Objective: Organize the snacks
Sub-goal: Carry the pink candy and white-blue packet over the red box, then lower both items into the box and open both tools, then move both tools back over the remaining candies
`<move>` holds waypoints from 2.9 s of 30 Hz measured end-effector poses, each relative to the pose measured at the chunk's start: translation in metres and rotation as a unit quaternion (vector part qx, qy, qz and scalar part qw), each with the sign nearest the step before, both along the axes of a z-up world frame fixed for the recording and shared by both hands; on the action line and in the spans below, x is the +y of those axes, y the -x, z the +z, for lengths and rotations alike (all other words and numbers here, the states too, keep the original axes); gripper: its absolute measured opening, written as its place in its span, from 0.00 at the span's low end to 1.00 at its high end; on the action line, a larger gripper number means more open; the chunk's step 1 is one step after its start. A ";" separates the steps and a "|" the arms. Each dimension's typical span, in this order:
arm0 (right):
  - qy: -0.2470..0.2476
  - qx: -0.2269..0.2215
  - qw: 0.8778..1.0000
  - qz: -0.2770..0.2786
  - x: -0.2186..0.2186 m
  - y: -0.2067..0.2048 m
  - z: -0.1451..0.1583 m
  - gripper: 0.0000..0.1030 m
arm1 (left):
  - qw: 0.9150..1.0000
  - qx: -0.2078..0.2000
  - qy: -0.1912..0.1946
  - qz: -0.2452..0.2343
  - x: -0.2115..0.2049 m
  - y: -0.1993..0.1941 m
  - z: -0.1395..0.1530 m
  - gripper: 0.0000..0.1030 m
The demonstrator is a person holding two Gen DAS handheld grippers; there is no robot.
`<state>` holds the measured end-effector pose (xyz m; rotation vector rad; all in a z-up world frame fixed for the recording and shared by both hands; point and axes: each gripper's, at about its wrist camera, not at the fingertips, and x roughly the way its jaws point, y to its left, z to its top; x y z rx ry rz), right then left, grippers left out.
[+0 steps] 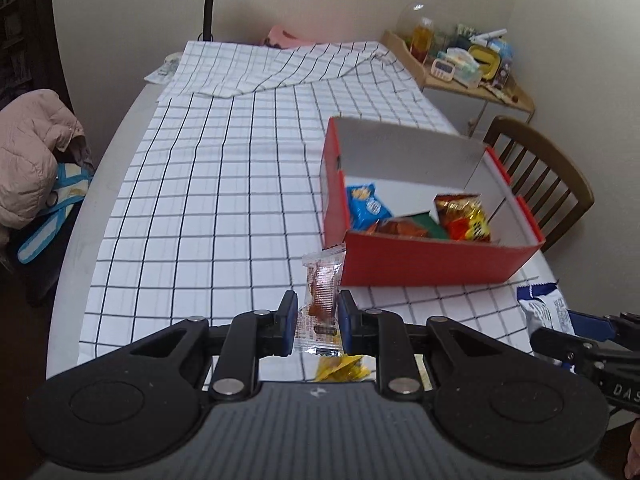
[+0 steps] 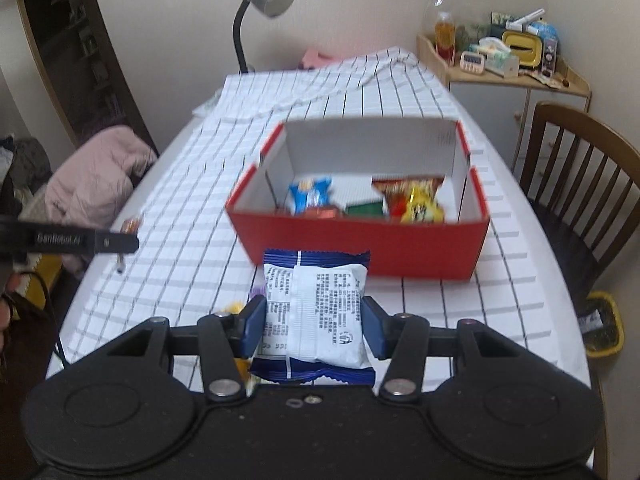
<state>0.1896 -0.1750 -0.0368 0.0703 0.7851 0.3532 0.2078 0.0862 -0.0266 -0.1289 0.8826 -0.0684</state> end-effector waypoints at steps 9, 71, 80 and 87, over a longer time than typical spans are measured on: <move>0.003 -0.033 0.999 -0.002 -0.013 -0.039 0.026 0.49 | 1.000 -0.022 0.000 -0.004 -0.032 -0.021 0.025 0.20; 0.035 0.037 0.995 0.080 -0.009 -0.181 -0.038 0.54 | 0.995 0.094 -0.037 0.004 -0.100 -0.170 -0.060 0.29; 0.011 0.007 0.997 0.072 -0.022 -0.152 -0.010 0.99 | 0.998 0.055 -0.016 -0.011 -0.094 -0.139 -0.030 0.54; 0.005 -0.011 0.996 0.087 -0.022 -0.119 0.006 1.00 | 0.999 0.027 -0.009 -0.024 -0.080 -0.101 -0.011 0.65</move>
